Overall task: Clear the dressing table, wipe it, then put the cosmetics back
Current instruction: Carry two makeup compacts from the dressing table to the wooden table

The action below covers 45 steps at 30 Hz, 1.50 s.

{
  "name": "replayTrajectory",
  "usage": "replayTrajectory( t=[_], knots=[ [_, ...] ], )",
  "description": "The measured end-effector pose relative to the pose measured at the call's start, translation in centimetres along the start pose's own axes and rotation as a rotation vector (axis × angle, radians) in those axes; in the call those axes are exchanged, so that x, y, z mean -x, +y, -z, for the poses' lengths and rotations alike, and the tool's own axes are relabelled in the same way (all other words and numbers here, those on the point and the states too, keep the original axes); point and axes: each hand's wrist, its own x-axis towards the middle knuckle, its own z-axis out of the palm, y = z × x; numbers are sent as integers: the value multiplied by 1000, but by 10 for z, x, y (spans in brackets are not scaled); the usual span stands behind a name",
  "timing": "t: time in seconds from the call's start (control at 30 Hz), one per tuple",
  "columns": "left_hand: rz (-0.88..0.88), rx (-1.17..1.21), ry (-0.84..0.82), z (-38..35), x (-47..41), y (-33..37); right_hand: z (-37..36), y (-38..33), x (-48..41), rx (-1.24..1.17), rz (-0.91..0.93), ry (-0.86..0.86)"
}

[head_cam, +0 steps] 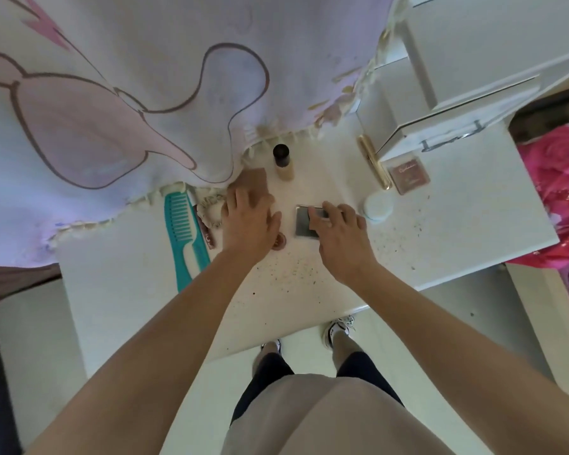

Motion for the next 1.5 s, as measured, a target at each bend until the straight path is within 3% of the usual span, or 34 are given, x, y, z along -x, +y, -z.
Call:
replayTrajectory(
  t=[0.2, 0.37, 0.83, 0.97, 1.23, 1.5],
  knots=[
    [245, 14, -8, -10, -4, 10, -4, 0, -2, -43, 11, 23],
    [349, 95, 23, -5, -10, 10, 0, -3, 3, -101, -57, 62],
    [174, 228, -24, 7, 1, -2, 9, -10, 10, -172, -156, -17],
    [149, 267, 57, 26, 19, -9, 24, -11, 17, -182, -157, -42],
    [80, 181, 264, 60, 92, -24, 69, -26, 26, -284, -23, 132],
    [255, 185, 524, 65, 194, -50, 82, -92, 31, -296, 247, 42]
  ],
)
